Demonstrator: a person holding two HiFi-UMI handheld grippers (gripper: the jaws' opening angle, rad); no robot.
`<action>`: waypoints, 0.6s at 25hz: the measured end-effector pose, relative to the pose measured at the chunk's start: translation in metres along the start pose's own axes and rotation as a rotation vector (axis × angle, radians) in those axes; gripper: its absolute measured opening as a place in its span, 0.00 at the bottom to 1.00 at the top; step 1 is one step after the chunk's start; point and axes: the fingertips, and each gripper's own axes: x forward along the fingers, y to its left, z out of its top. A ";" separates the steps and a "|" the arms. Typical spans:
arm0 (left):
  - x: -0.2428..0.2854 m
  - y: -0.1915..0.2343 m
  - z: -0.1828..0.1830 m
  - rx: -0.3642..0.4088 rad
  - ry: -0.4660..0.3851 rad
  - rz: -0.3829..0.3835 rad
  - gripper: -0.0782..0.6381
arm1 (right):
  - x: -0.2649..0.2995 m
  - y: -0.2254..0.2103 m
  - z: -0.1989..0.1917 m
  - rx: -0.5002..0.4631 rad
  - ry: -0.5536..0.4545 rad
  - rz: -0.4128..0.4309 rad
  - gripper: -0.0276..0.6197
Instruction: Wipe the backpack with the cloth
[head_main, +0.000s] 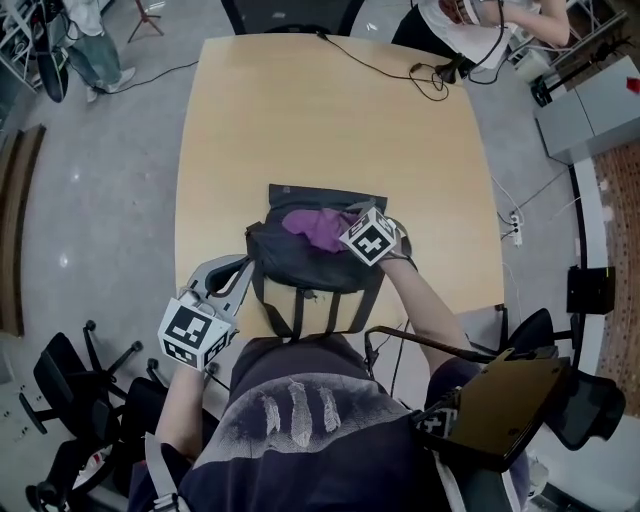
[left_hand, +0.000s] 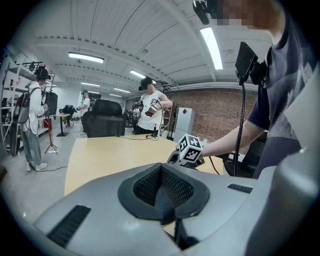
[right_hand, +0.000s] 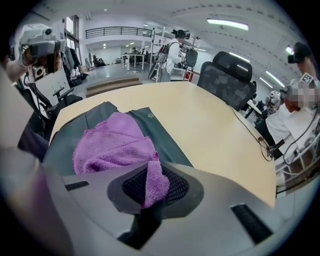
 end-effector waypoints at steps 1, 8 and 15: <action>0.001 -0.002 0.000 0.002 0.003 -0.001 0.12 | -0.002 -0.005 -0.003 0.001 -0.002 -0.005 0.10; 0.004 -0.007 -0.004 0.005 0.022 0.007 0.12 | -0.018 -0.053 -0.051 -0.001 0.052 -0.081 0.10; 0.007 -0.005 -0.001 0.002 0.007 0.011 0.12 | -0.082 -0.138 -0.097 0.284 0.052 -0.310 0.10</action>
